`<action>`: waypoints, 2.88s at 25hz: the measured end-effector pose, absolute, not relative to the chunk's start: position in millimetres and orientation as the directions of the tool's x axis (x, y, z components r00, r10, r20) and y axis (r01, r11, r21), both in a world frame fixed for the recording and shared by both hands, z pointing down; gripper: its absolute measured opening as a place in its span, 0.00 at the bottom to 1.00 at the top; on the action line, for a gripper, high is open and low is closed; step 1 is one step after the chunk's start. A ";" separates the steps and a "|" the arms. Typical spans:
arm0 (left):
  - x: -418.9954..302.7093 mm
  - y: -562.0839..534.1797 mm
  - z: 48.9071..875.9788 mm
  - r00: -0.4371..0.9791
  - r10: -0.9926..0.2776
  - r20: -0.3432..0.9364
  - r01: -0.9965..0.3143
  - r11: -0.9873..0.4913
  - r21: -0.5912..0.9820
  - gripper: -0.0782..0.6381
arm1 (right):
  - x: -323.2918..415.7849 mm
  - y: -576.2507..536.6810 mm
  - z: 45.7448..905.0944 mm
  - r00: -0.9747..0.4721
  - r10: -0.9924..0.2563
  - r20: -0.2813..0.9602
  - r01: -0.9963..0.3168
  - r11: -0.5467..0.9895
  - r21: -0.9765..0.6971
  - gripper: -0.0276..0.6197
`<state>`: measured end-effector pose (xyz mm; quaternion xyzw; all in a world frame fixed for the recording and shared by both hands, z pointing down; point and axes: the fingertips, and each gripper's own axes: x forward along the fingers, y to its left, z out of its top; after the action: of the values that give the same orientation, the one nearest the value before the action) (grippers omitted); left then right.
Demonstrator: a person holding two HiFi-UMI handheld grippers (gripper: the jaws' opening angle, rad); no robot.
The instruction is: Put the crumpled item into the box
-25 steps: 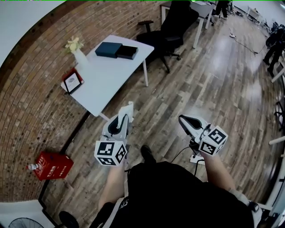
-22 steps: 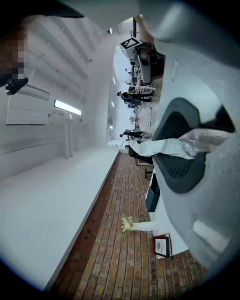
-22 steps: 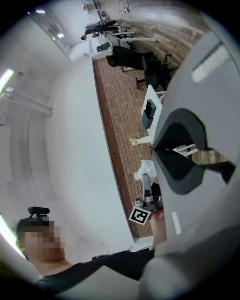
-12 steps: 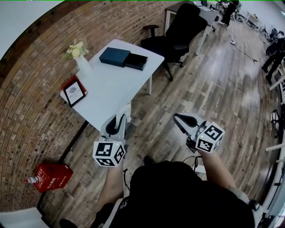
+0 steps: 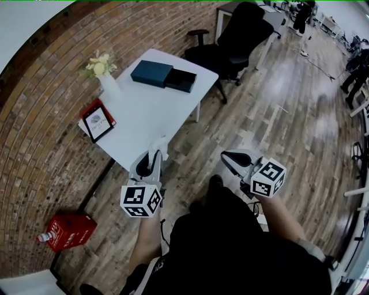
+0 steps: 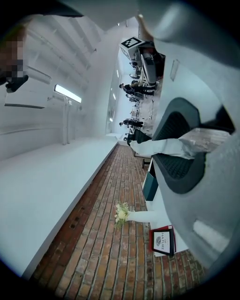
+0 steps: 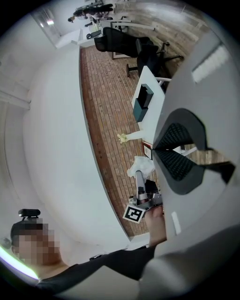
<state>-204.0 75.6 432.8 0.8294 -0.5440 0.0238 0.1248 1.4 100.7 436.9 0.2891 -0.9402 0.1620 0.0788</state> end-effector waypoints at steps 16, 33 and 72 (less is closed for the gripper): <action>-201.0 -61.4 451.1 0.370 -0.899 0.232 -0.925 -0.335 0.178 0.22 | -5.7 -54.2 459.8 -0.857 -0.449 0.252 -0.512 0.795 -0.325 0.05; -180.7 -232.2 438.9 0.293 -0.915 0.278 -0.954 -0.261 0.149 0.22 | 4.8 -251.5 442.8 -0.912 -0.369 0.180 -0.410 0.838 -0.360 0.05; -137.7 -422.1 596.1 0.380 -0.687 0.619 -0.905 -0.413 0.098 0.22 | 52.8 -365.2 513.4 -0.844 -0.451 0.290 -0.535 0.677 -0.505 0.04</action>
<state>-137.7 -422.1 596.1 0.8019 -0.4965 0.2518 0.2168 52.8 -365.2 513.4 0.2701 -0.9130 0.2974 0.0706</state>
